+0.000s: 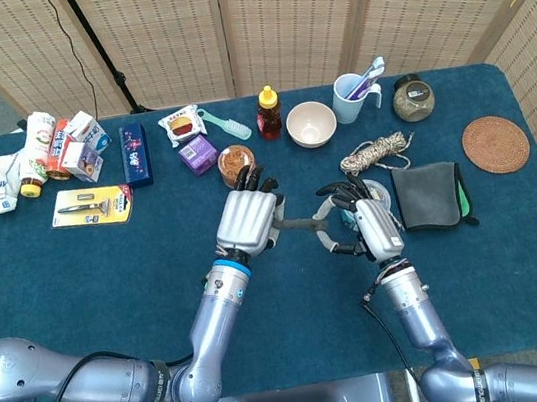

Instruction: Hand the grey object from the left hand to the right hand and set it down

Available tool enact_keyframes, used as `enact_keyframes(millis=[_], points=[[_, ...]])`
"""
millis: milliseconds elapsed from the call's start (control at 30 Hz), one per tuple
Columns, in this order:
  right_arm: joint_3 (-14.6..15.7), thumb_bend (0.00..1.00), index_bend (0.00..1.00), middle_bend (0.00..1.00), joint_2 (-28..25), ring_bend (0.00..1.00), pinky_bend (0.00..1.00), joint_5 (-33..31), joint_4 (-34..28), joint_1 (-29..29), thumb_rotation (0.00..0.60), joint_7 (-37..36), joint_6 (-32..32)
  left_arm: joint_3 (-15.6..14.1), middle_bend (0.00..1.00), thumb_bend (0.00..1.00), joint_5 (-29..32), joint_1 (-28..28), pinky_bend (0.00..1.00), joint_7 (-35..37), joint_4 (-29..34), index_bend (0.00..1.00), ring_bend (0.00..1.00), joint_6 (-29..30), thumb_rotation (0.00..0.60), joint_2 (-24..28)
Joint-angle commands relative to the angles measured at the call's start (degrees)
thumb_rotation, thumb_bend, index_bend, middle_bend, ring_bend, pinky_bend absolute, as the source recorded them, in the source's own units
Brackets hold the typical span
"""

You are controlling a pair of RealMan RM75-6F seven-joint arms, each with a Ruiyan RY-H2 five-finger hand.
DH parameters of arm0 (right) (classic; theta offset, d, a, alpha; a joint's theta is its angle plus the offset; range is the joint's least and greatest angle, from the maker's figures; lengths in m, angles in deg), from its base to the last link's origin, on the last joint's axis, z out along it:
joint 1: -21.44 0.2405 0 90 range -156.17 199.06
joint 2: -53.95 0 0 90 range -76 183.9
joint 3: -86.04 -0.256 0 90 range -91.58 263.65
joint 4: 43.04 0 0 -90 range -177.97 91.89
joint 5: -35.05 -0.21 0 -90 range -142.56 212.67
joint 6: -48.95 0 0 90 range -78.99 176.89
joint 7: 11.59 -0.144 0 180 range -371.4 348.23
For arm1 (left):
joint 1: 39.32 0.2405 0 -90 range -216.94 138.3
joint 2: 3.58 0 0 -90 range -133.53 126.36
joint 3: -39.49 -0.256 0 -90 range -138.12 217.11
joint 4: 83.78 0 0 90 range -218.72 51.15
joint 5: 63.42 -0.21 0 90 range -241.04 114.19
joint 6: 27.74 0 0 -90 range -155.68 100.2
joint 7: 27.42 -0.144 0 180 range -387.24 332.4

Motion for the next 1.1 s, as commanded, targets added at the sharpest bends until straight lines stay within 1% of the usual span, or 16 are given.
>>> enact_keyframes(millis=[33,500,800,1100], points=[[-0.14,0.62,0.69,0.29,-0.01,0.19,0.02,-0.06,0.01,-0.12,0.600,-0.04,-0.24,-0.06,0.26,0.50,-0.17,0.11,0.00,0.05,0.04,0.76,0.05,-0.06,0.600,0.08],[-0.35,0.63,0.70,0.30,-0.86,0.19,0.02,-0.34,0.08,-0.88,0.600,-0.74,-0.62,-0.68,0.26,0.50,-0.50,1.22,0.00,0.66,-0.48,0.76,0.05,-0.75,0.600,0.88],[-0.54,0.63,0.71,0.30,-1.52,0.19,0.02,-0.50,0.19,-1.33,0.600,-1.30,-0.76,-1.24,0.26,0.50,-0.78,2.47,0.00,1.26,-0.38,0.76,0.04,-1.28,0.600,2.34],[-0.77,0.63,0.71,0.30,-2.39,0.19,0.02,-0.68,0.19,-2.04,0.600,-1.83,-1.27,-2.40,0.26,0.50,-1.70,4.38,0.00,2.67,-0.11,0.76,0.04,-2.04,0.600,4.24]])
